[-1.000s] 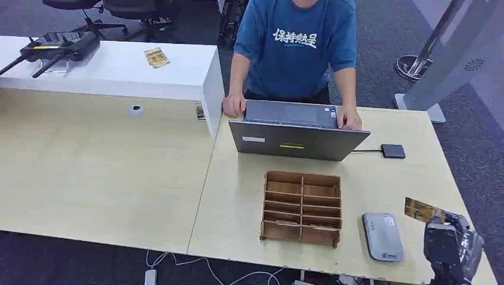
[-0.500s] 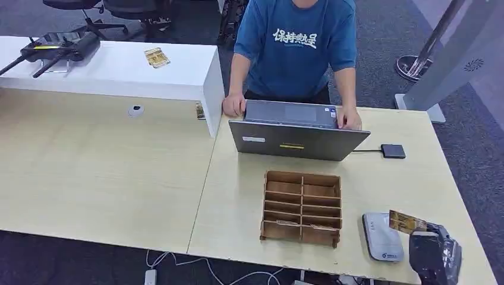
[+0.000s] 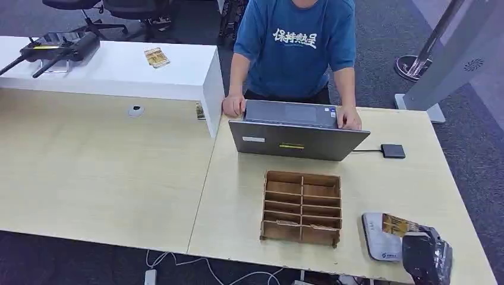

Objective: Pass the card to the sensor for recognition and then transmit it.

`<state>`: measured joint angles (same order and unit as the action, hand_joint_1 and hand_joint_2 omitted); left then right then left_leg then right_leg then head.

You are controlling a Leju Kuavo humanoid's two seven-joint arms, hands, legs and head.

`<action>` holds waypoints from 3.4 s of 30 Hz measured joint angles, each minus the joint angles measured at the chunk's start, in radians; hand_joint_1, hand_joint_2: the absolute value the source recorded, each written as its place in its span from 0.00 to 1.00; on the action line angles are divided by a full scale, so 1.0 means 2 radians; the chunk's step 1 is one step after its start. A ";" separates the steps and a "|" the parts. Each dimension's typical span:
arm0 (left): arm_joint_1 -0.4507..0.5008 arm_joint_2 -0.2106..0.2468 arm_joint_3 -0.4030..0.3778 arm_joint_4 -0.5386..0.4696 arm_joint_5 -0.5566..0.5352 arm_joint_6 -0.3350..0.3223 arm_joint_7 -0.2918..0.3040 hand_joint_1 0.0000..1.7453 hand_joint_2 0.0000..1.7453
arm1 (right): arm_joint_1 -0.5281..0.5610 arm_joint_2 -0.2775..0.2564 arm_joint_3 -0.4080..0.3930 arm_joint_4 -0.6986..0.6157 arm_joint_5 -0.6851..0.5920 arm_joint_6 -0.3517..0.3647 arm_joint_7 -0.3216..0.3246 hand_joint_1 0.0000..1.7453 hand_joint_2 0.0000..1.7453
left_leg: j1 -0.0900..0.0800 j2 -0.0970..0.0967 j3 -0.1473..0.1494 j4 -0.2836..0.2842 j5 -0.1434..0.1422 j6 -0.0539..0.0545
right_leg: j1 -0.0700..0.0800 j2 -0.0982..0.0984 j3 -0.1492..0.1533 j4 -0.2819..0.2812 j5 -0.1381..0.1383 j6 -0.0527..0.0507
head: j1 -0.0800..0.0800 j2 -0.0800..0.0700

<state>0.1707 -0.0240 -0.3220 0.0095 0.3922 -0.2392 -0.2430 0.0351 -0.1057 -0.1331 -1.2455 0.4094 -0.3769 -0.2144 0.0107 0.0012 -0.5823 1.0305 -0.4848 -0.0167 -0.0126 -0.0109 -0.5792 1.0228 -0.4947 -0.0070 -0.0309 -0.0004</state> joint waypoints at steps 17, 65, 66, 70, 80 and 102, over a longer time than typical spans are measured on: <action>0.001 0.001 0.000 0.000 0.007 -0.005 0.002 0.00 0.00 | -0.004 -0.013 0.040 0.003 0.042 0.034 0.062 1.00 1.00 | 0.000 0.000 0.000 0.000 0.000 0.000 | 0.000 0.000 0.000 0.000 0.000 0.000 | 0.000 0.000; 0.004 0.008 0.000 0.000 0.004 -0.016 -0.001 0.00 0.00 | -0.029 -0.051 0.079 -0.021 0.028 0.038 0.062 1.00 1.00 | 0.000 0.000 0.000 0.000 0.000 0.000 | 0.000 0.000 0.000 0.000 0.000 0.000 | 0.000 0.000; 0.004 0.008 0.000 0.000 0.004 -0.015 -0.001 0.00 0.00 | -0.029 -0.051 0.079 -0.021 0.027 0.037 0.061 1.00 1.00 | 0.000 0.000 0.000 0.000 0.000 0.000 | 0.000 0.000 0.000 0.000 0.000 0.000 | 0.000 0.000; 0.004 0.008 0.000 0.000 0.003 -0.015 -0.002 0.00 0.00 | -0.031 -0.051 0.079 -0.034 0.015 0.027 0.044 1.00 1.00 | 0.000 0.000 0.000 0.000 0.000 0.000 | 0.000 0.000 0.000 0.000 0.000 0.000 | 0.000 0.000; 0.004 0.009 0.000 0.000 -0.006 -0.016 -0.006 0.00 0.00 | -0.088 -0.054 0.081 -0.080 0.017 0.004 0.040 1.00 1.00 | 0.000 0.000 0.000 0.000 0.000 0.000 | 0.000 0.000 0.000 0.000 0.000 0.000 | 0.000 0.000; 0.001 0.029 -0.001 0.000 -0.029 -0.025 -0.005 0.00 0.00 | -0.267 -0.068 0.145 -0.045 0.066 0.000 0.090 1.00 1.00 | 0.000 0.000 0.000 0.000 0.001 0.000 | 0.000 0.000 0.000 0.000 0.000 0.000 | 0.000 0.000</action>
<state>0.1735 0.0343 -0.3243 0.0095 0.3345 -0.2884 -0.2533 -0.4990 -0.2419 0.1572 -1.3359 0.5410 -0.3773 -0.0343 0.0108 0.0011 -0.5830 1.0311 -0.4837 -0.0171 -0.0125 -0.0109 -0.5792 1.0237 -0.4940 -0.0070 -0.0309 -0.0004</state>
